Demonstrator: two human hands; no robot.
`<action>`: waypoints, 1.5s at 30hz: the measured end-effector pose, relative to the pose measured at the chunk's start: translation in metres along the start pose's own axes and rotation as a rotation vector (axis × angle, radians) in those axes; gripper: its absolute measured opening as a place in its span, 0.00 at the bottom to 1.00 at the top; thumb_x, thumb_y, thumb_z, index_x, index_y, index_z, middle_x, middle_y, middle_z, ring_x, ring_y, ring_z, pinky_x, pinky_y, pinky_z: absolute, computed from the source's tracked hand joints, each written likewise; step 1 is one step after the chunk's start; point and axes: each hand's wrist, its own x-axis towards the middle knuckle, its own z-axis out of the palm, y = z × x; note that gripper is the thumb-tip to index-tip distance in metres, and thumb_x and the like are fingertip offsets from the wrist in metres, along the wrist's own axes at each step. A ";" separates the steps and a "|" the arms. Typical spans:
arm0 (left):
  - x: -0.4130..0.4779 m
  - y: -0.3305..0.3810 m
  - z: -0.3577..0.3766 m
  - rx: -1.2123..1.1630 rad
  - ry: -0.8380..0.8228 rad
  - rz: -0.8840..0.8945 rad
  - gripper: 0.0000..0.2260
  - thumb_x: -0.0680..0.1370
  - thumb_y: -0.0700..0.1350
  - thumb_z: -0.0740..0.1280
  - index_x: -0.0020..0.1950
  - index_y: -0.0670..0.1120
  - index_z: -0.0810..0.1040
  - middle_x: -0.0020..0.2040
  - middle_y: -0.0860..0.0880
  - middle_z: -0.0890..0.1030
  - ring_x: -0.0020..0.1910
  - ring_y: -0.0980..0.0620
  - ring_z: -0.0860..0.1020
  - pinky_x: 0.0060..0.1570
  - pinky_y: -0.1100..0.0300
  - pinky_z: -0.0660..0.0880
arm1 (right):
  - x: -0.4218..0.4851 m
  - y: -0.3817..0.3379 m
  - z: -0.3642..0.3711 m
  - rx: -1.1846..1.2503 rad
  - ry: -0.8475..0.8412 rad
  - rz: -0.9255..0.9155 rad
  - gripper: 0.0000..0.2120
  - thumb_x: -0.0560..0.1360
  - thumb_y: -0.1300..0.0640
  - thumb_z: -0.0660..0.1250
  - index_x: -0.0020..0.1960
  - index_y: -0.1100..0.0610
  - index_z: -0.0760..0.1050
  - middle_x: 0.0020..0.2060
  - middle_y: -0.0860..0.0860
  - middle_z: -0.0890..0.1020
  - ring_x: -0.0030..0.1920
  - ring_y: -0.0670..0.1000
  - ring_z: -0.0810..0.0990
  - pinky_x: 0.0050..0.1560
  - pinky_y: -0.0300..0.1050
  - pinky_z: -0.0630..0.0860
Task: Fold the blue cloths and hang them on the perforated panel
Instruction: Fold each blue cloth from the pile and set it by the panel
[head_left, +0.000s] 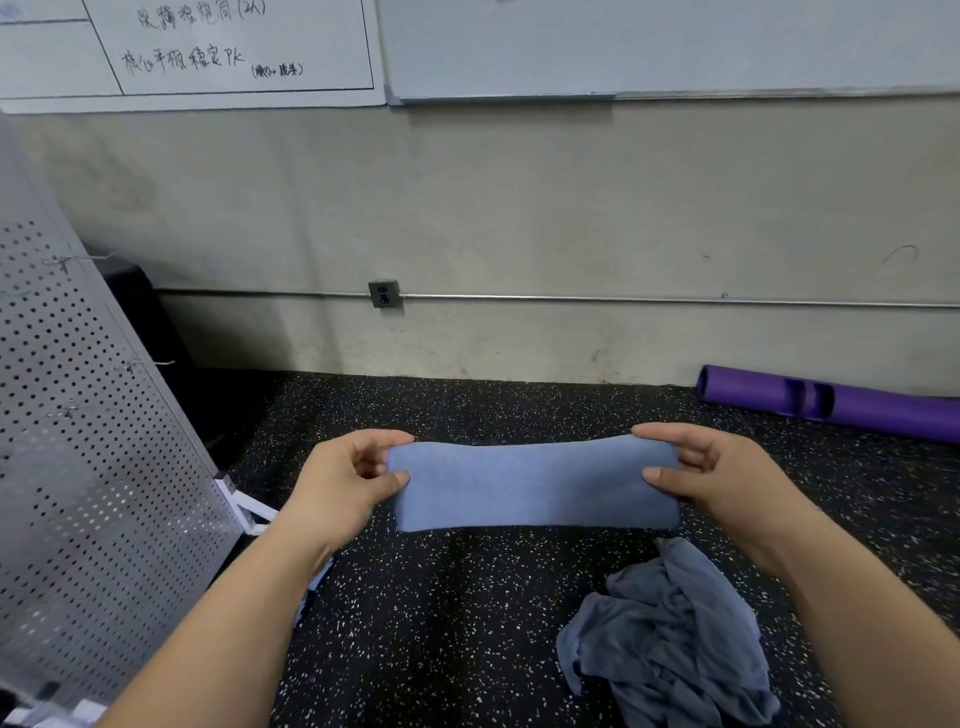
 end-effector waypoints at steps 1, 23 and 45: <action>0.000 -0.001 0.001 0.033 0.002 0.019 0.21 0.76 0.32 0.77 0.55 0.59 0.88 0.50 0.42 0.86 0.47 0.45 0.83 0.58 0.50 0.83 | 0.000 0.001 0.000 -0.041 0.011 -0.022 0.24 0.74 0.72 0.76 0.62 0.49 0.86 0.55 0.50 0.89 0.58 0.51 0.87 0.65 0.52 0.81; -0.006 0.012 0.013 0.027 0.019 -0.002 0.16 0.75 0.31 0.77 0.55 0.51 0.88 0.48 0.46 0.89 0.46 0.50 0.85 0.53 0.57 0.83 | 0.006 0.013 -0.004 -0.394 0.144 -0.103 0.18 0.76 0.64 0.78 0.55 0.41 0.86 0.45 0.50 0.88 0.48 0.58 0.84 0.51 0.51 0.85; -0.010 0.016 0.019 -0.238 0.060 -0.086 0.05 0.87 0.45 0.65 0.61 0.54 0.77 0.57 0.40 0.82 0.50 0.42 0.83 0.37 0.49 0.84 | 0.004 0.005 0.020 0.010 0.078 0.122 0.08 0.86 0.53 0.66 0.59 0.48 0.85 0.54 0.58 0.83 0.44 0.53 0.80 0.35 0.42 0.81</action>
